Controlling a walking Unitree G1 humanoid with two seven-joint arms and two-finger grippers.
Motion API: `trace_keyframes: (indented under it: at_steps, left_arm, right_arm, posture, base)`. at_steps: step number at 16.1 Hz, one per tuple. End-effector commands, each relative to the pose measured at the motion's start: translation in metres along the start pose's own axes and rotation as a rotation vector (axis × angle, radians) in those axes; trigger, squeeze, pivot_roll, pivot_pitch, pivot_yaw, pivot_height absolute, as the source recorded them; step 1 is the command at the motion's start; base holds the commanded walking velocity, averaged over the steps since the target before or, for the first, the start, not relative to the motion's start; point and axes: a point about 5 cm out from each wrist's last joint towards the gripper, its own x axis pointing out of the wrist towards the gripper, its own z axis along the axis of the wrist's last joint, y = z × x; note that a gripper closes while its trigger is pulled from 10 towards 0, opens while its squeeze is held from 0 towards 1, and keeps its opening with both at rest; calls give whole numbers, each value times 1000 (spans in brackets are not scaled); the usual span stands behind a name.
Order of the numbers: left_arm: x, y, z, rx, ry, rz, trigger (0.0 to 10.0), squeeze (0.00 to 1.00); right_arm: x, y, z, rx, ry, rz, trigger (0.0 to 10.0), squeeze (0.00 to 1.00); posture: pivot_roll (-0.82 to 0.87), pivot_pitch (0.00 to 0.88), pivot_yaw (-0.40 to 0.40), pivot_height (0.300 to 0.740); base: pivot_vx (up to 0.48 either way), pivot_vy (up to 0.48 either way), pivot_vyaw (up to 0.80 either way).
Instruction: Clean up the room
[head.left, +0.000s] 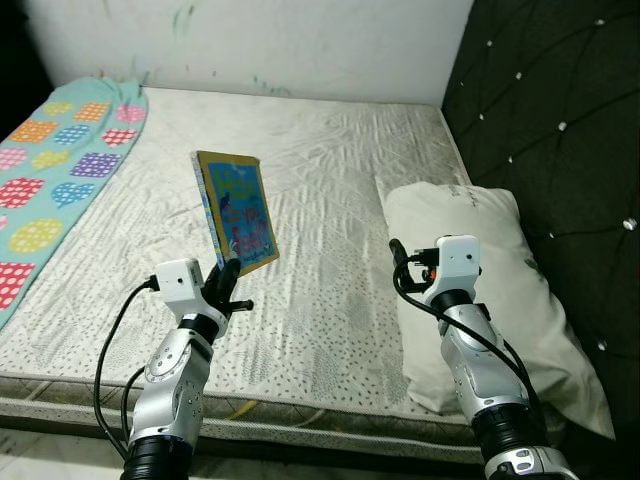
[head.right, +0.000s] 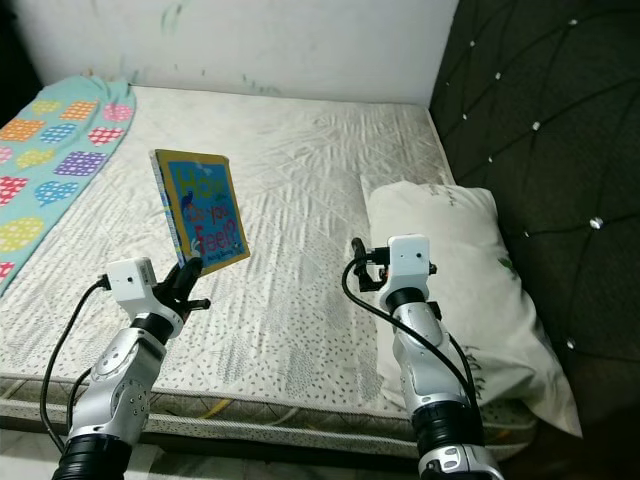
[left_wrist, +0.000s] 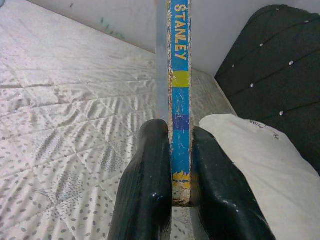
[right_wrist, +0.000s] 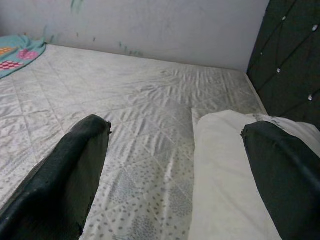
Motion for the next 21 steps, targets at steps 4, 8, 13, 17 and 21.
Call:
trace_keyframes:
  at_steps: [4, 8, 13, 17, 21]
  left_arm:
    - [6, -4, 13, 17, -51, -28, 10000, 0]
    - [6, -4, 13, 16, -49, -26, 10000, 0]
    - [7, -3, 13, 18, -50, -16, 10000, 0]
    - [8, 0, 12, 15, -32, 16, 10000, 0]
    - [10, 6, 6, -12, 21, 93, 10000, 0]
  right_arm:
    - [3, -1, 5, -5, -18, -8, 10000, 0]
    - [3, -2, 6, -5, -19, -8, 10000, 0]
    - [3, -2, 6, -6, -19, -10, 10000, 0]
    - [3, -5, 6, -12, -21, -15, 10000, 0]
    - [0, -11, 7, -20, -23, -19, 10000, 0]
  posture:
    - [-95, 0, 7, 740]
    - [-95, 0, 6, 740]
    - [-95, 0, 6, 740]
    - [-95, 0, 7, 740]
    - [-98, 0, 3, 740]
  base:
    - [336, 0, 0]
    - [337, 0, 0]
    - [323, 0, 0]
    - [0, 0, 0]
    - [0, 0, 0]
